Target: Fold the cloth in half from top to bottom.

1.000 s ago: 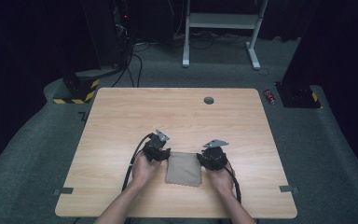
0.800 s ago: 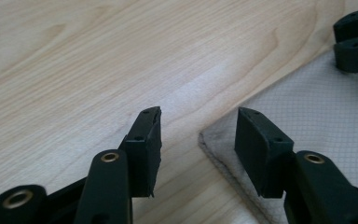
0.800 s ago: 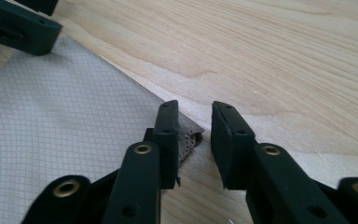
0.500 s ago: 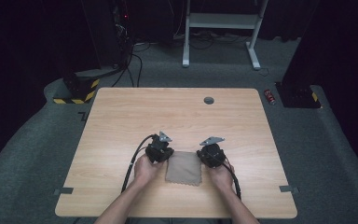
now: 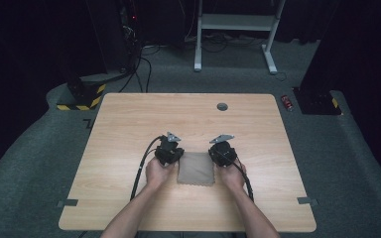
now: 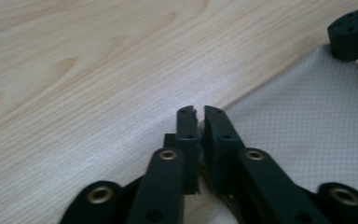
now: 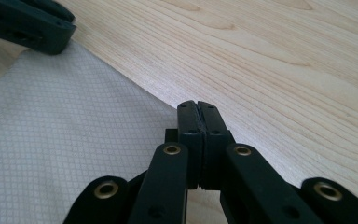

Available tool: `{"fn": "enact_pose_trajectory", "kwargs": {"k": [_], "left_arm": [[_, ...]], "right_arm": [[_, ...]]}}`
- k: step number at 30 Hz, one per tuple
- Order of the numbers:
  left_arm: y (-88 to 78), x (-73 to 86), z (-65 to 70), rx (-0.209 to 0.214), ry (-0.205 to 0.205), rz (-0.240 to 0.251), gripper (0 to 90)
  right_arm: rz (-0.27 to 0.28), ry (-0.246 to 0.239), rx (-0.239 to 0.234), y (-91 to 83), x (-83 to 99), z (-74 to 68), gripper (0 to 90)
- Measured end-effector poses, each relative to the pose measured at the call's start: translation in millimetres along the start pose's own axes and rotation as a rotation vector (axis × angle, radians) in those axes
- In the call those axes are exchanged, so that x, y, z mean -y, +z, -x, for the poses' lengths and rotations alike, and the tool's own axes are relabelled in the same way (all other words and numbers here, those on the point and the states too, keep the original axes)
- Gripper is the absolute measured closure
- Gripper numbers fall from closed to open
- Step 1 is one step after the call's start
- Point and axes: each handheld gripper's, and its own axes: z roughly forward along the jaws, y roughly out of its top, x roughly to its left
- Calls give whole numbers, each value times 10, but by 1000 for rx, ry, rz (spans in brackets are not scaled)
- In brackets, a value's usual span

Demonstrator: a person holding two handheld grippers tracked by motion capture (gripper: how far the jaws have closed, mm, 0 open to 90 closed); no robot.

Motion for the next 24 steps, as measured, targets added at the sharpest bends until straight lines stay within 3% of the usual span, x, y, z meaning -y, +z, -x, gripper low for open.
{"fn": "enact_pose_trajectory", "kwargs": {"k": [1, 4, 9, 11, 14, 16, 21, 24], "left_arm": [[-30, 5, 11, 11, -6, 11, 699], [-150, 61, 98, 17, 37, 23, 627], [-169, 256, 187, -15, 108, -48, 598], [-178, 303, 154, -12, 88, -36, 596], [-166, 274, 94, -38, 102, -36, 593], [-164, 273, 74, -31, 79, -37, 586], [-289, 366, 192, 24, 48, -6, 524], [-350, 466, 292, 18, 66, -13, 504]], "right_arm": [[-3, 2, -1, 13, -3, 3, 894], [-10, 5, -1, 37, 2, 8, 893], [-12, 8, 2, 58, 0, 4, 893], [-12, 3, 4, 69, 0, 7, 893], [-17, 6, 6, 82, -2, 6, 893], [-18, 8, 7, 92, -2, 8, 891], [12, 37, -16, 20, 26, 8, 824], [31, 29, -33, -57, 49, -20, 764]]}}
